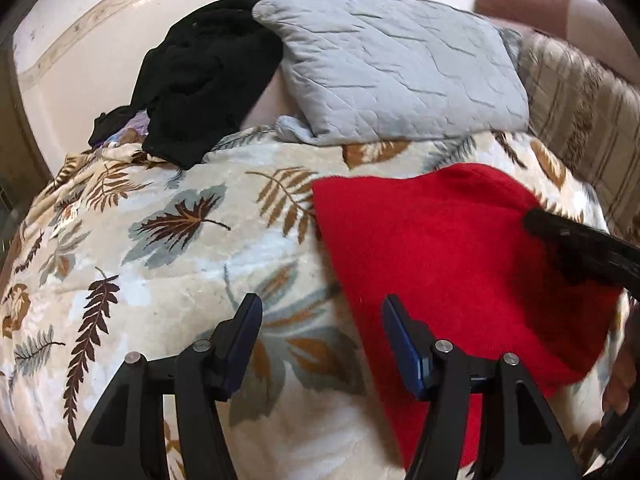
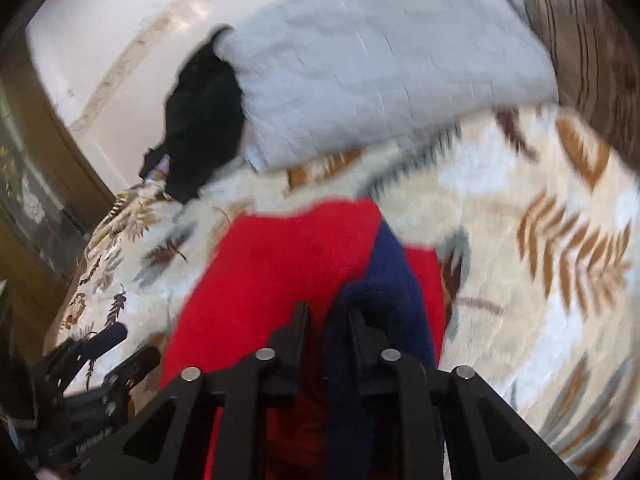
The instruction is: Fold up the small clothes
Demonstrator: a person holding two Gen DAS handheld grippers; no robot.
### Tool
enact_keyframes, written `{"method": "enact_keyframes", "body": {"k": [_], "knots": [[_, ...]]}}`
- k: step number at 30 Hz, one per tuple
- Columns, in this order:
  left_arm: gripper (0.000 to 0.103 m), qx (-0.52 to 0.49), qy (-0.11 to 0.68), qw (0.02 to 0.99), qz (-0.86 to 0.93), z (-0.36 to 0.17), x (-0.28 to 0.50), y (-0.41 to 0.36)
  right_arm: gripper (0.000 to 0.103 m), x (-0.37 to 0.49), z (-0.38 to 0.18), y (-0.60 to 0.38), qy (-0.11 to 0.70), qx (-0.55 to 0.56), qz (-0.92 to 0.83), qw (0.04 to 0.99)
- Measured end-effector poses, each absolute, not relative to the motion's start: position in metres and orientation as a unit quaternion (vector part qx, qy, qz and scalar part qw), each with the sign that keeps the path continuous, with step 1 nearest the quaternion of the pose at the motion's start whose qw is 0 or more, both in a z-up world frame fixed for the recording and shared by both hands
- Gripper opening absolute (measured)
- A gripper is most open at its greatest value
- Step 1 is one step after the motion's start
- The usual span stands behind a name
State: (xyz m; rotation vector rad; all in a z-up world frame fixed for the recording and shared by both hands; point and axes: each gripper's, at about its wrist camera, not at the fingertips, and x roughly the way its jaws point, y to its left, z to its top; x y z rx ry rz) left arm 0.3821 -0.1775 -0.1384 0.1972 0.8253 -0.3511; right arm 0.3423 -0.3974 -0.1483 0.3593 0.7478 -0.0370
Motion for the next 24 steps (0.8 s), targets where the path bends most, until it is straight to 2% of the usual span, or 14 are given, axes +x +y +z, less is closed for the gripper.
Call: {"method": "enact_keyframes", "body": {"k": [1,2,5,6,10,13,15,16,17,18,19,24], "knots": [[0.064,0.093,0.395,0.898,-0.172,-0.137,0.382,-0.178,0.016,0.338,-0.141,-0.395,0.349,0.165,-0.021,0.922],[0.064,0.094,0.393,0.898,-0.173,-0.136,0.382,-0.179,0.009,0.33,-0.129,-0.389,0.322,0.142,-0.032,0.936],[0.064,0.114,0.403,0.891,-0.177,-0.147,0.381,-0.186,0.007,0.305,-0.105,-0.368,0.253,0.045,-0.055,0.965],[0.064,0.118,0.413,0.885,-0.179,-0.153,0.382,-0.188,0.007,0.304,-0.108,-0.368,0.258,0.041,-0.052,0.964],[0.064,0.103,0.43,0.879,-0.181,-0.159,0.383,-0.185,0.007,0.33,-0.157,-0.409,0.383,0.154,-0.048,0.91],[0.064,0.108,0.429,0.879,-0.18,-0.16,0.382,-0.184,0.009,0.325,-0.157,-0.434,0.374,0.255,-0.012,0.892],[0.065,0.117,0.431,0.876,-0.181,-0.163,0.381,-0.186,0.015,0.323,-0.154,-0.447,0.361,0.302,0.002,0.882],[0.066,0.123,0.429,0.876,-0.182,-0.164,0.381,-0.186,0.03,0.323,-0.154,-0.452,0.359,0.32,0.006,0.877],[0.066,0.127,0.428,0.876,-0.182,-0.164,0.381,-0.186,0.053,0.324,-0.157,-0.453,0.359,0.33,0.008,0.873],[0.067,0.127,0.428,0.876,-0.183,-0.163,0.382,-0.186,0.066,0.326,-0.159,-0.455,0.362,0.338,0.006,0.869],[0.068,0.124,0.43,0.875,-0.183,-0.163,0.383,-0.184,0.074,0.327,-0.162,-0.456,0.36,0.347,0.002,0.866],[0.069,0.125,0.431,0.874,-0.186,-0.163,0.384,-0.181,0.071,0.338,-0.178,-0.463,0.365,0.373,0.015,0.853]]}}
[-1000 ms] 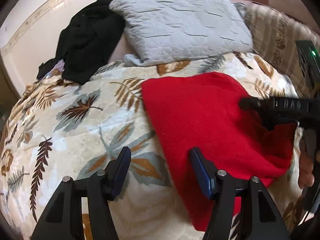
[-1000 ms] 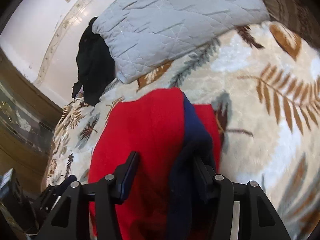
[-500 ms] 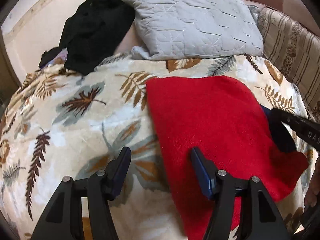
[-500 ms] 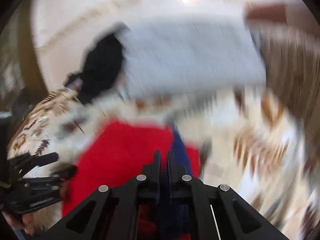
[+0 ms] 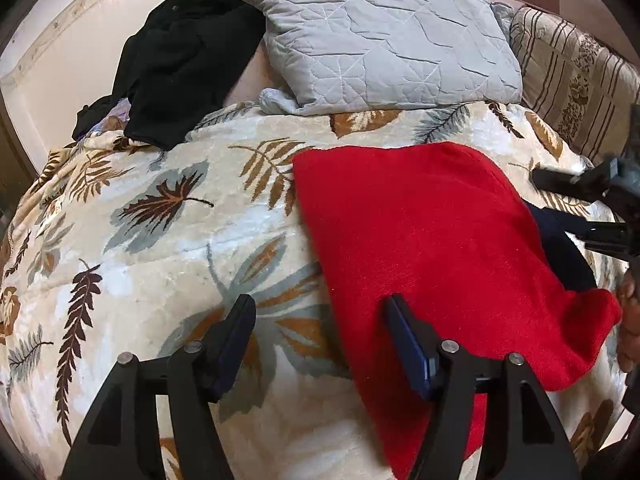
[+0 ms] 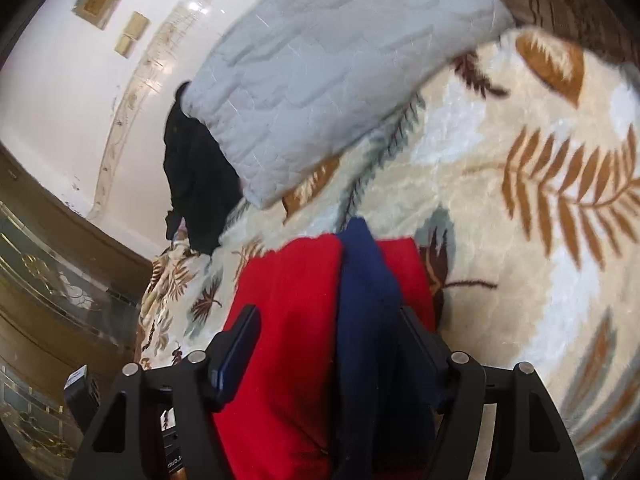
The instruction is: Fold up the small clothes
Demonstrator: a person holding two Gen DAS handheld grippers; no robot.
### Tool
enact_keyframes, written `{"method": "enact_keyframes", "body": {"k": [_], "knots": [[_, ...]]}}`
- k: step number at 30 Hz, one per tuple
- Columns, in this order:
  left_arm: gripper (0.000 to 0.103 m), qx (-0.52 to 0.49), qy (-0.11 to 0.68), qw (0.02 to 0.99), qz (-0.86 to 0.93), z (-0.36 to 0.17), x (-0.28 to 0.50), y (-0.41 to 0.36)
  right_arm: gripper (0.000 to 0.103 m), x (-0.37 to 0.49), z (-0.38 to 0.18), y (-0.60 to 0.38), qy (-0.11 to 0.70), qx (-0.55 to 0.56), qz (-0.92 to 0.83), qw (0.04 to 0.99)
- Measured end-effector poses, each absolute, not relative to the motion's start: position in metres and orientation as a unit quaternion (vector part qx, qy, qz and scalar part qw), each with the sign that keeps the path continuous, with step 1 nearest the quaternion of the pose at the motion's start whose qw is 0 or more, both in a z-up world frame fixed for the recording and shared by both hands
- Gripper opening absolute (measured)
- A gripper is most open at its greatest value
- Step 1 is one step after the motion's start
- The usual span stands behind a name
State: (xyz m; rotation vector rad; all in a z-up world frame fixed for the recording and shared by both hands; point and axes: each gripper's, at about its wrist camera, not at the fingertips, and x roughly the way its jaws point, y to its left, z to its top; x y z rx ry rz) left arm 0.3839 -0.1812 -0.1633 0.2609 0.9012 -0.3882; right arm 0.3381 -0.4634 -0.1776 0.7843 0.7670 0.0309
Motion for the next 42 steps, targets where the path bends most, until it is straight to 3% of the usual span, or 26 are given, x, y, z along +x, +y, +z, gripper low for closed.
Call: {"method": "enact_keyframes", "body": {"k": [3,4,10,13,18,24,35,42], "knots": [[0.069,0.121,0.429,0.877,-0.179,-0.16,0.385,-0.176,0.056,0.356,-0.185,-0.444,0.404,0.331,0.016,0.853],[0.069,0.118,0.427,0.88,-0.171,-0.157,0.386,-0.173,0.035,0.358,-0.182,-0.435,0.405,0.315,0.022,0.858],[0.069,0.131,0.424,0.884,-0.146,-0.162,0.392,-0.168,0.013,0.354,-0.156,-0.391,0.376,0.158,-0.022,0.913],[0.069,0.153,0.439,0.874,-0.141,-0.178,0.392,-0.176,0.012,0.352,-0.162,-0.379,0.384,0.093,-0.047,0.917],[0.069,0.142,0.435,0.878,-0.141,-0.173,0.394,-0.173,0.011,0.341,-0.152,-0.378,0.364,0.101,-0.027,0.926],[0.069,0.152,0.432,0.878,-0.136,-0.174,0.391,-0.177,0.011,0.349,-0.17,-0.371,0.413,0.057,-0.057,0.907],[0.069,0.11,0.406,0.893,-0.159,-0.154,0.388,-0.175,0.014,0.346,-0.172,-0.351,0.427,-0.017,-0.091,0.9],[0.076,0.17,0.402,0.887,-0.152,-0.174,0.383,-0.191,0.014,0.342,-0.177,-0.352,0.439,-0.029,-0.09,0.894]]}}
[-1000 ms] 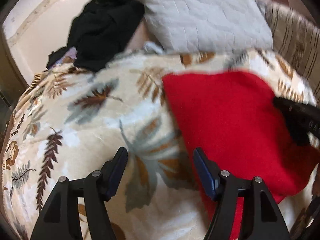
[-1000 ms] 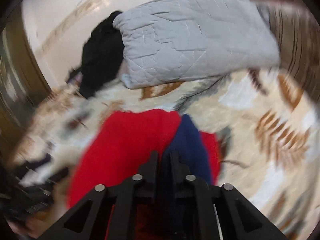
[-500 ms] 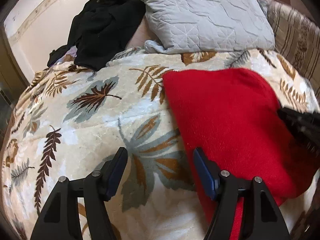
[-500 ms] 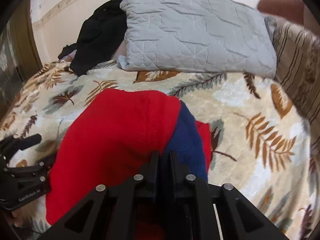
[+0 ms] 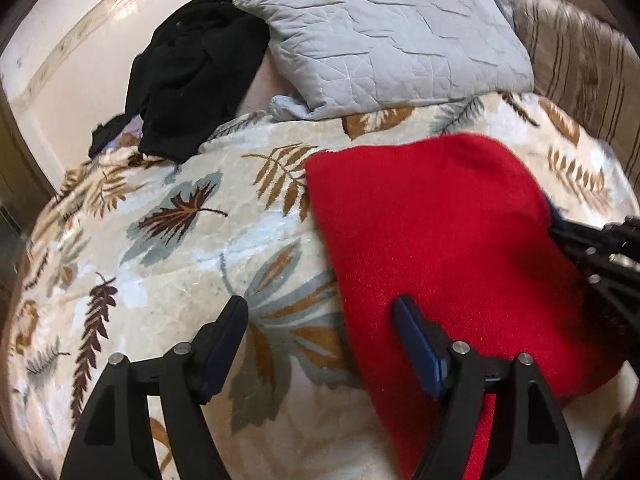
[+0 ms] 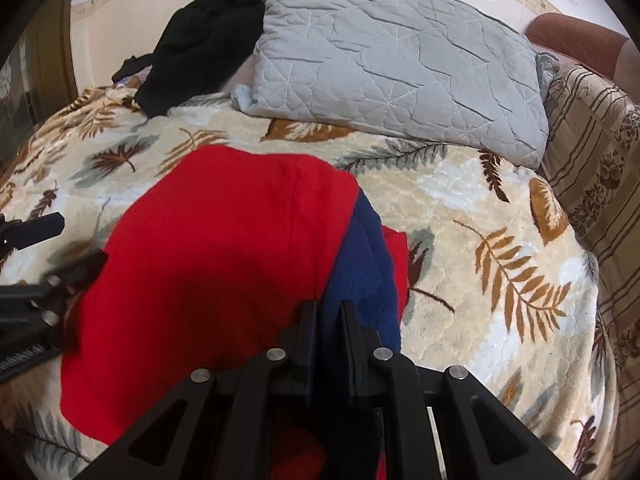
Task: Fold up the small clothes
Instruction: 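Tuck the navy edge under the red bundle with the right gripper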
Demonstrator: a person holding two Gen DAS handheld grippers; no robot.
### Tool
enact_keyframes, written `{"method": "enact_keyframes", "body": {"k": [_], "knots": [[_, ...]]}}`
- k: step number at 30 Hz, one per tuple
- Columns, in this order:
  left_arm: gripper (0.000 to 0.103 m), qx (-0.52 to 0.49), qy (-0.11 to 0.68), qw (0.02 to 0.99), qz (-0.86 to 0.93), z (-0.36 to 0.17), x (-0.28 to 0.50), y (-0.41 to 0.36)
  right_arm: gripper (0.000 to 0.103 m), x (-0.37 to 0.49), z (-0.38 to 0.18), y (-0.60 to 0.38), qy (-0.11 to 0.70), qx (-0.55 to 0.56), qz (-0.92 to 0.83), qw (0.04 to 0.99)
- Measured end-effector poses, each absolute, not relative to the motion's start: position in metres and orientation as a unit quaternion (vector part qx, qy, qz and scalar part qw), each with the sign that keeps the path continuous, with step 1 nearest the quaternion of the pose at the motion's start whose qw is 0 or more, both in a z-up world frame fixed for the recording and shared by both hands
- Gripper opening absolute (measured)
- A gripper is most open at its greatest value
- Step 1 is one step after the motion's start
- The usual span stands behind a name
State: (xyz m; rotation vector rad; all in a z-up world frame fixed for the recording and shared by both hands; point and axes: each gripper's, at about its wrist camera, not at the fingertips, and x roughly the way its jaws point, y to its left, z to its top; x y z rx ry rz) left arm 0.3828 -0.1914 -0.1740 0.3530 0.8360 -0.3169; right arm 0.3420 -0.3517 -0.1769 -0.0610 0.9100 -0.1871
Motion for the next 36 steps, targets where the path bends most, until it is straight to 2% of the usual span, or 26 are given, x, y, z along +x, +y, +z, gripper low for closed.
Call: {"method": "enact_keyframes", "body": {"k": [10,12,16,18,19,20,22,26,30,33,34,35,36], "knots": [[0.076,0.168,0.395,0.889,-0.16,-0.159,0.37,-0.184,0.014,0.325,-0.182,-0.352,0.466,-0.045,-0.083,0.88],[0.076,0.164,0.395,0.888,-0.17,-0.156,0.364,-0.181,0.016,0.32,-0.178,-0.361,0.47,-0.01,-0.063,0.88],[0.076,0.153,0.412,0.878,-0.19,-0.159,0.352,-0.166,0.016,0.311,-0.158,-0.405,0.436,0.16,0.0,0.885],[0.076,0.144,0.42,0.873,-0.2,-0.163,0.352,-0.162,0.031,0.311,-0.15,-0.43,0.399,0.237,0.026,0.885],[0.076,0.144,0.419,0.873,-0.204,-0.163,0.352,-0.16,0.062,0.312,-0.149,-0.439,0.388,0.266,0.032,0.882],[0.076,0.144,0.419,0.873,-0.207,-0.164,0.353,-0.158,0.083,0.315,-0.15,-0.449,0.376,0.294,0.032,0.878],[0.077,0.142,0.424,0.87,-0.206,-0.168,0.356,-0.154,0.082,0.321,-0.156,-0.462,0.348,0.335,0.038,0.875],[0.077,0.137,0.436,0.863,-0.213,-0.177,0.362,-0.153,0.081,0.35,-0.175,-0.476,0.358,0.392,0.068,0.845],[0.077,0.149,0.433,0.861,-0.22,-0.179,0.364,-0.157,0.079,0.375,-0.186,-0.481,0.371,0.406,0.071,0.832],[0.077,0.144,0.438,0.86,-0.221,-0.181,0.368,-0.157,0.079,0.388,-0.191,-0.471,0.41,0.36,0.038,0.837],[0.077,0.141,0.439,0.86,-0.22,-0.181,0.369,-0.157,0.072,0.393,-0.196,-0.463,0.428,0.344,0.034,0.835],[0.077,0.139,0.439,0.86,-0.219,-0.181,0.369,-0.156,0.056,0.395,-0.199,-0.459,0.438,0.333,0.033,0.834],[0.077,0.14,0.437,0.862,-0.217,-0.18,0.369,-0.156,0.046,0.394,-0.201,-0.454,0.449,0.318,0.029,0.835]]}}
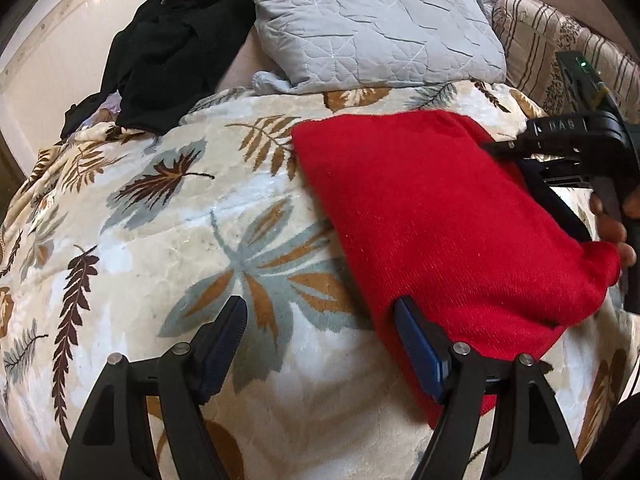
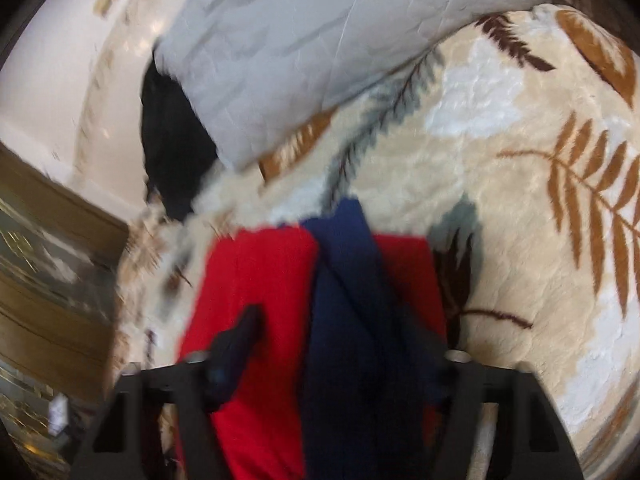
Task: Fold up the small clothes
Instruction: 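Tuck the navy edge under the red bundle with the right gripper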
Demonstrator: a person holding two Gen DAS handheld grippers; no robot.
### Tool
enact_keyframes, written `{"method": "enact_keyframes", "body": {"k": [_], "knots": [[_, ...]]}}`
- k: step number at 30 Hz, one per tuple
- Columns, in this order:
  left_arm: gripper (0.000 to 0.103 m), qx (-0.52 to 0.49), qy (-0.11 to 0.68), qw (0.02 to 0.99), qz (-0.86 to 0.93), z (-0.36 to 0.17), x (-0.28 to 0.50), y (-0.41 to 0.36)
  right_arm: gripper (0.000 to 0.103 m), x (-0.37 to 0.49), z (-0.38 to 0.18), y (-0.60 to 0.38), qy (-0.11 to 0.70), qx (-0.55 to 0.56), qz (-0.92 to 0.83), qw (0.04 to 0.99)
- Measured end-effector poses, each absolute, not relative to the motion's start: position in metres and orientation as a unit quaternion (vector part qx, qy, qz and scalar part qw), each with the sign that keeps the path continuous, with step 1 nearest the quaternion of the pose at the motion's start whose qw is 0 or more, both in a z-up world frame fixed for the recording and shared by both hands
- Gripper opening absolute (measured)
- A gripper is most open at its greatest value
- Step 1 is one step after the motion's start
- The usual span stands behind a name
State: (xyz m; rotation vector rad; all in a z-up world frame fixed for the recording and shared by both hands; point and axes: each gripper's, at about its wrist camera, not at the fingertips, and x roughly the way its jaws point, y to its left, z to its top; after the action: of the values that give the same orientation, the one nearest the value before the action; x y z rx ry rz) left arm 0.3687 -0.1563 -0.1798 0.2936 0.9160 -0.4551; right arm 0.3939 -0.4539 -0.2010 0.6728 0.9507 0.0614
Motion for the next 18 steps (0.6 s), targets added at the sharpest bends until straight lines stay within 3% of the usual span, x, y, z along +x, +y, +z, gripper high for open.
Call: {"method": "enact_keyframes", "body": {"k": [2,4,10,13,18], "knots": [[0.077,0.151,0.424,0.867,-0.211,-0.176,0.364,-0.158,0.029,0.391,-0.191,-0.44,0.455,0.283,0.032,0.844],[0.077,0.159,0.413,0.873,-0.206,-0.172,0.36,-0.157,0.028,0.383,-0.174,-0.427,0.445,0.248,0.027,0.86],[0.077,0.189,0.428,0.864,-0.188,-0.186,0.362,-0.16,0.027,0.365,-0.171,-0.408,0.452,0.16,-0.042,0.876],[0.077,0.183,0.452,0.853,-0.185,-0.193,0.368,-0.157,0.028,0.367,-0.188,-0.421,0.449,0.195,-0.049,0.871],[0.077,0.147,0.414,0.876,-0.2,-0.168,0.358,-0.145,0.031,0.337,-0.163,-0.431,0.419,0.249,-0.055,0.872]]}}
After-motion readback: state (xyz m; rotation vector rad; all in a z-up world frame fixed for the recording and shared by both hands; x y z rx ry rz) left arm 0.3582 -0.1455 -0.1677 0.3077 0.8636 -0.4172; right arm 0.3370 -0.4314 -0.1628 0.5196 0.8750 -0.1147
